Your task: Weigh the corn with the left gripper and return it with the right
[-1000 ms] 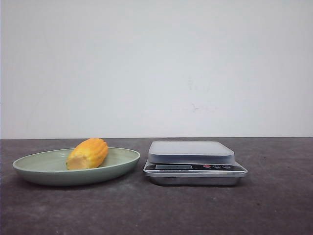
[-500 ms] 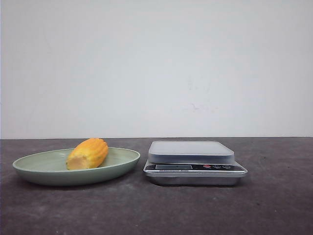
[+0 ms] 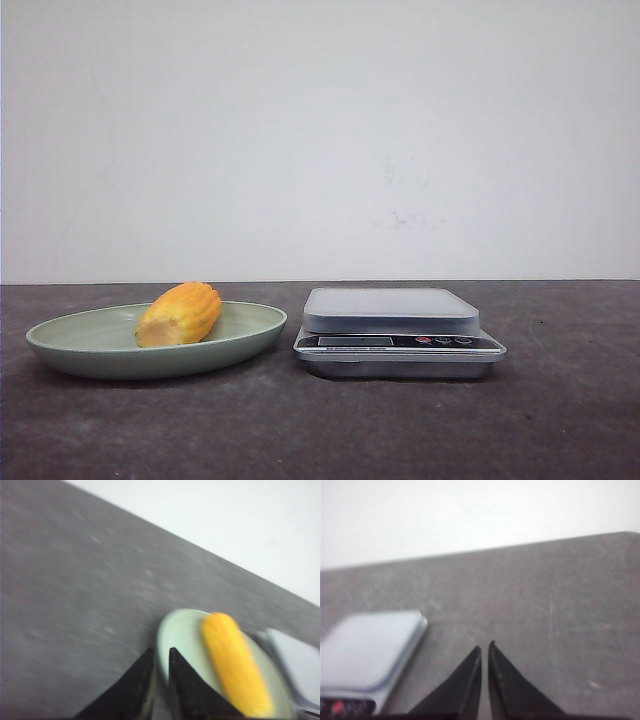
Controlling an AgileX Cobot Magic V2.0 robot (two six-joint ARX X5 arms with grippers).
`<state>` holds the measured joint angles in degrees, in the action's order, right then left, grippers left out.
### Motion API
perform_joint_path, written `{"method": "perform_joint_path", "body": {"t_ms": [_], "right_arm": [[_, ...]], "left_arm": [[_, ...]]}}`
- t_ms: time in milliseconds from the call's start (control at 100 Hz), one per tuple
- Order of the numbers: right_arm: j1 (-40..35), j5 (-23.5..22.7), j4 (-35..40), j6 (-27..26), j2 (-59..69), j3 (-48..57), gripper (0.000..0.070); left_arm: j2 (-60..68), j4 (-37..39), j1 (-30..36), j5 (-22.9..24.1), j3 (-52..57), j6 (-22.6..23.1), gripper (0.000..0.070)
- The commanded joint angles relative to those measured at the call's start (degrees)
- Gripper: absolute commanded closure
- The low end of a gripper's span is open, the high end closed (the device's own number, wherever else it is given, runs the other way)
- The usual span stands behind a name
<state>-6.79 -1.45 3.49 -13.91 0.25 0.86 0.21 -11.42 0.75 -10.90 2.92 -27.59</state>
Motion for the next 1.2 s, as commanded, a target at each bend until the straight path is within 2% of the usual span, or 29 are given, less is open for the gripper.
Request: {"method": "perform_joint_path", "body": {"t_ms": [0,90,150,250,360,480,670,810,850,880,900,980,1010,1030,1070,1190], "right_arm": [[-0.15,-0.24,-2.71,-4.39,-0.02,0.11,0.0684],[-0.20,-2.91,-5.35,-7.54,-0.02,1.77,0.0694],[-0.20,-4.85,-5.27,-8.46,-0.02,4.20,0.0694],[-0.20,-7.98,-3.21,-8.26,0.31,10.40,0.0694],[-0.20,-7.72,1.49,-5.46,4.26,20.26,0.0695],[-0.20,-7.58,11.04,-1.46,12.92,33.16,0.0695],[-0.20,-9.31,27.10,3.08,25.31,52.81,0.0694],[-0.20,-12.79,28.74,6.32,29.38,60.48,0.0694],[-0.20,-13.20,28.74,6.91,29.81,61.46,0.0685],[-0.20,-13.62,28.76,7.08,30.03,61.90,0.0638],[-0.20,-13.70,28.76,7.06,30.01,62.03,0.0578],[-0.20,-13.64,29.27,6.97,30.01,62.10,0.0219],[-0.20,-13.64,29.75,6.86,30.01,62.10,0.0110],[-0.20,-13.70,30.10,6.86,30.01,62.10,0.0065],[-0.20,-13.90,30.82,6.86,30.01,62.10,0.0025],[-0.20,-16.22,32.65,6.86,30.01,62.10,0.0025]], "left_arm": [[-0.04,0.85,-0.11,-1.81,1.36,-3.19,0.0687],[-0.02,2.27,-0.11,-3.28,2.86,-11.78,0.0687],[-0.02,2.32,-0.11,-5.29,5.27,-13.99,0.0686],[1.18,0.66,-0.11,-5.68,12.20,-13.09,0.0685],[6.71,-1.20,-0.11,-3.45,23.30,-7.10,0.0685],[16.63,-5.46,-0.11,-4.31,37.24,-2.56,0.0686],[28.22,-10.38,-0.09,-12.37,52.00,-1.97,0.0684],[31.78,-10.01,-0.09,-18.36,53.77,-1.97,0.0659],[32.28,-10.73,-0.09,-19.30,53.77,-2.08,0.0612],[32.52,-11.41,-0.09,-19.85,53.77,-2.19,0.0533],[32.65,-11.85,-0.09,-20.04,53.77,-2.29,0.0465],[33.07,-13.62,-0.09,-20.24,53.77,-2.67,0.0159],[33.14,-14.34,-0.09,-20.24,53.77,-2.64,0.0090],[33.14,-14.69,-0.09,-20.24,53.77,-2.64,0.0073],[33.16,-15.19,-0.07,-20.26,53.77,-2.64,0.0069],[33.33,-15.32,-0.02,-19.80,53.77,-2.51,0.0069]]}}
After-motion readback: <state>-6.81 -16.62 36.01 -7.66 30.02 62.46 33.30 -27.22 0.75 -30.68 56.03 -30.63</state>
